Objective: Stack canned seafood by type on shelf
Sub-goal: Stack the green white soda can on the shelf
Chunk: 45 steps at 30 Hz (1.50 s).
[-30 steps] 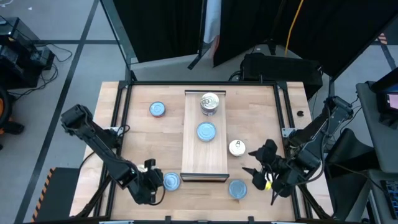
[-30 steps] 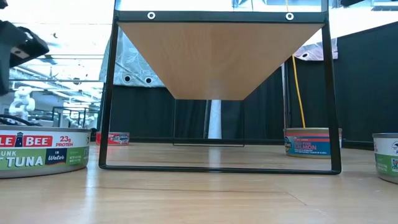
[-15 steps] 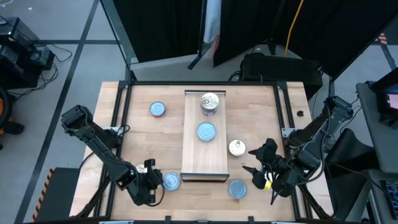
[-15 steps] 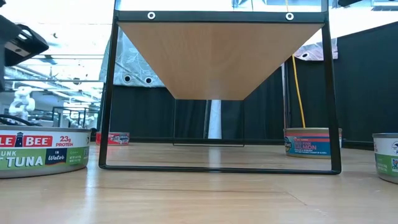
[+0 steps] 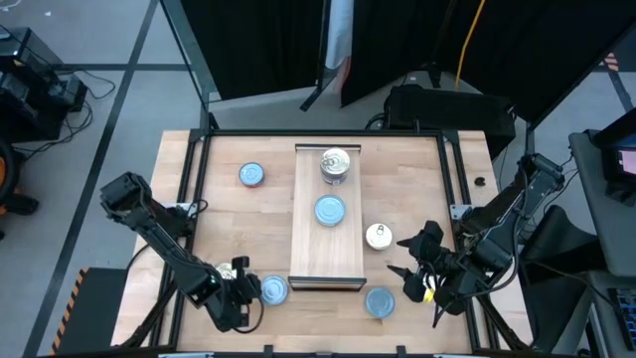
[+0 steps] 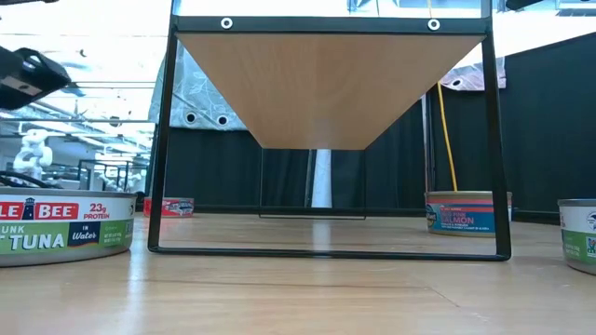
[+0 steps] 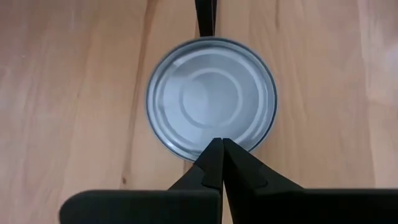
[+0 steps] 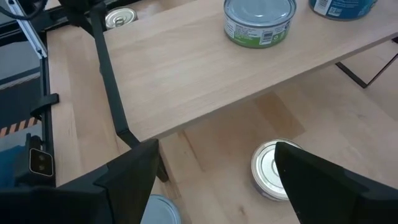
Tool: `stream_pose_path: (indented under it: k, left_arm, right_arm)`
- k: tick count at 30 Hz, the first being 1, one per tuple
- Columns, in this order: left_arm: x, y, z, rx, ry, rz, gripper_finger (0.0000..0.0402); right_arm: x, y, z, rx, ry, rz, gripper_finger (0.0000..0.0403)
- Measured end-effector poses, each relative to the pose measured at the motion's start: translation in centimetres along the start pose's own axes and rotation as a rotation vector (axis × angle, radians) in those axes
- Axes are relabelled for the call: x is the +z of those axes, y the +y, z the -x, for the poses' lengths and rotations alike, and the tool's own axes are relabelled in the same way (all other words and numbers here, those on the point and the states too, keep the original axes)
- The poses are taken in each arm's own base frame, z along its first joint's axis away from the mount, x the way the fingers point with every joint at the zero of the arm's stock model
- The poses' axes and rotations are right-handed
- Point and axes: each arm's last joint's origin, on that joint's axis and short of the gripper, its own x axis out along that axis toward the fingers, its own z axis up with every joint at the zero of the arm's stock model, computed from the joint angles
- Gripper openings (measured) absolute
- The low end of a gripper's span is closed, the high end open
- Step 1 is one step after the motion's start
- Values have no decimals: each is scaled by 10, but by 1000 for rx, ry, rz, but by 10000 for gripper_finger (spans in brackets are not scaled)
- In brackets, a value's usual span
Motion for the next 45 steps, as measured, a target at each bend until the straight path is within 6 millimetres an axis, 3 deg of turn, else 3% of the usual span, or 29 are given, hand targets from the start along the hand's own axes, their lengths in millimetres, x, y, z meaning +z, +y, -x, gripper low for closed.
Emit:
stream_pose_path:
  k: [45]
  left_arm:
    - [-8, 1, -9, 9, 55, 28, 6]
  right_arm:
    - [0, 0, 0, 1, 3, 4, 313]
